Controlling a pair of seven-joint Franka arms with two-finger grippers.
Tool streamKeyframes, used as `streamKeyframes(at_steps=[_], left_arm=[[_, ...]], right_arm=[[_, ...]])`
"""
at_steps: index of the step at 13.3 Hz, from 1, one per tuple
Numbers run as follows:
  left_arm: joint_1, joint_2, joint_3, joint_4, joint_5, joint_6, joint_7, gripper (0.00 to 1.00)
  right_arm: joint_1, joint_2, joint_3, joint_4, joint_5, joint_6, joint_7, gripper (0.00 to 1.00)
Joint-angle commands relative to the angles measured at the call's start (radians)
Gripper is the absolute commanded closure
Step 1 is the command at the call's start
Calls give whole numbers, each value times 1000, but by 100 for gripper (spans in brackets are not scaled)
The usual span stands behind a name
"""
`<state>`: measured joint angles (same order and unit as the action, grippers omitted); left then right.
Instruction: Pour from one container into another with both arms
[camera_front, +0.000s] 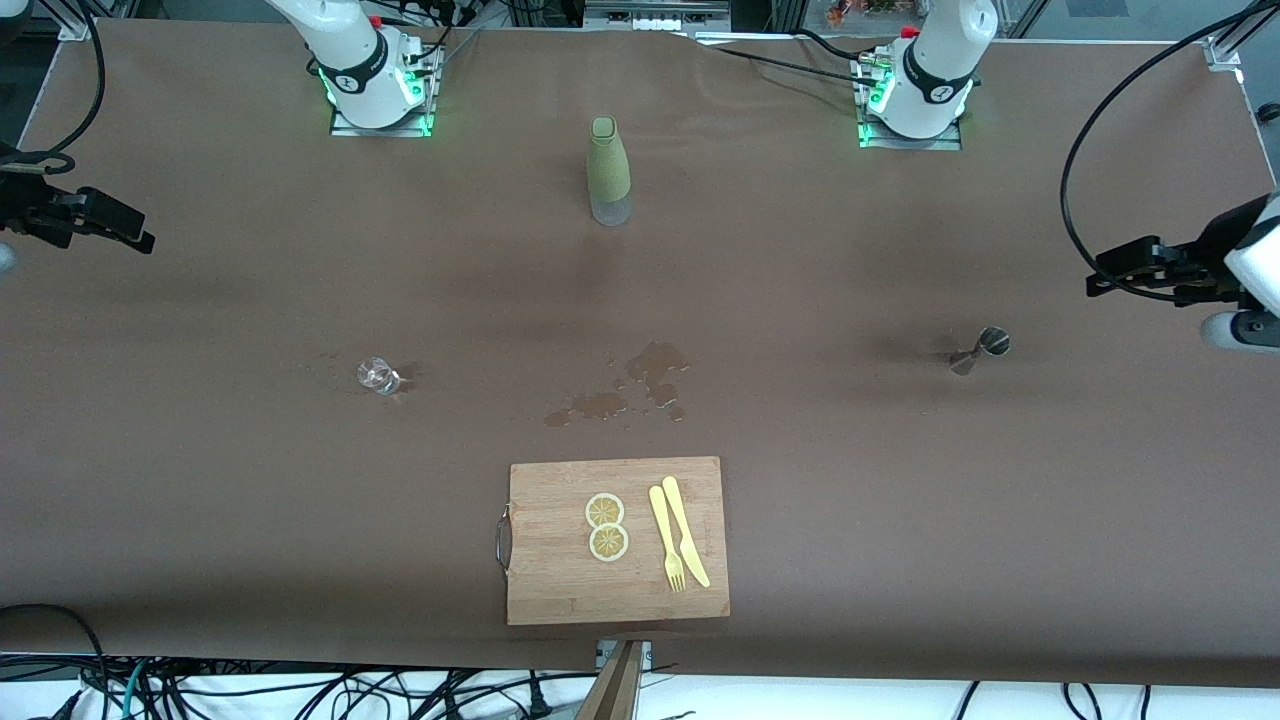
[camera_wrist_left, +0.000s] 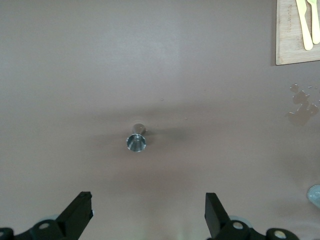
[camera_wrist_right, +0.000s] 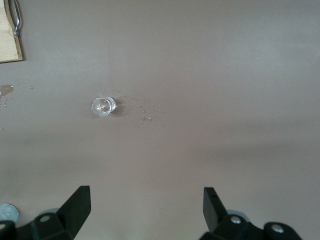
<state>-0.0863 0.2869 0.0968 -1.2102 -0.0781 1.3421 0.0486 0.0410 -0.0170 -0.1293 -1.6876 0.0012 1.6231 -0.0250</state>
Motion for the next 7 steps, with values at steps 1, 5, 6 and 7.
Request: streamKeyframes(at_steps=[1, 5, 6, 7], left_arm=[[-33, -51, 7, -28, 37, -8, -88, 0], [-33, -54, 12, -32, 26, -6, -93, 0], [-33, -52, 12, -32, 24, -5, -93, 0], [-33, -52, 12, -32, 24, -4, -93, 0]], right_arm=[[-7, -17, 10, -14, -10, -6, 16, 0], [-6, -17, 11, -12, -12, -6, 17, 0], [-7, -17, 11, -12, -12, -6, 17, 0], [-6, -15, 10, -12, -12, -6, 16, 0]])
